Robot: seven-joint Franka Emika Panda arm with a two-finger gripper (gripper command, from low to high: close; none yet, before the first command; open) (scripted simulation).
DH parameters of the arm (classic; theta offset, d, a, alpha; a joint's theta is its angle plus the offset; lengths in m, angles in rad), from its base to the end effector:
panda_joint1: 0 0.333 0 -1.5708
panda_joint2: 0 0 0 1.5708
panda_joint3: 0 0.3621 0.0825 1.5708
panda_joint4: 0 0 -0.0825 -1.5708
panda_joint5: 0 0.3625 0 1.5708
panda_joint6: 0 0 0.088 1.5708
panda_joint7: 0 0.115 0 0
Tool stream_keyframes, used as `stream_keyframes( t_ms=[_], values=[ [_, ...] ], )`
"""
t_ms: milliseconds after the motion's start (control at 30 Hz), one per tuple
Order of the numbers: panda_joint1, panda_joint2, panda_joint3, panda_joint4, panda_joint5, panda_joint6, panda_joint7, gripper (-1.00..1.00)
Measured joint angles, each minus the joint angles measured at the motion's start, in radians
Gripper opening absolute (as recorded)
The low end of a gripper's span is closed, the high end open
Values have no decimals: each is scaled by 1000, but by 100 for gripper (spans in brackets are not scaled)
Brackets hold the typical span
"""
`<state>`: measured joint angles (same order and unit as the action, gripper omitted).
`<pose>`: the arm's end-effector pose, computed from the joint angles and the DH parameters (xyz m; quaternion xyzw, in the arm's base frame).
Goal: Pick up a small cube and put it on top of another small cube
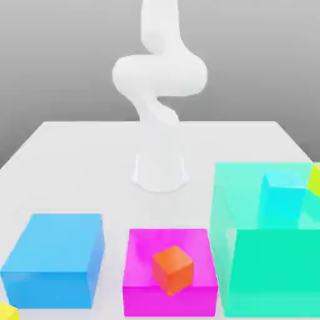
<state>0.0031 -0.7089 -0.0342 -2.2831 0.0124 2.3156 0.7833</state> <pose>0.3321 -0.0158 0.7173 -0.8548 0.3714 -0.3302 0.1494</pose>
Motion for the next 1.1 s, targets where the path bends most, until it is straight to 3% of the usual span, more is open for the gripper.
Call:
stream_keyframes(
  t_ms=[567,1100],
  values=[
    [-31,622,-209,116,156,103,-167,0],
    [-192,1190,-259,222,241,211,-282,0]
  ],
)
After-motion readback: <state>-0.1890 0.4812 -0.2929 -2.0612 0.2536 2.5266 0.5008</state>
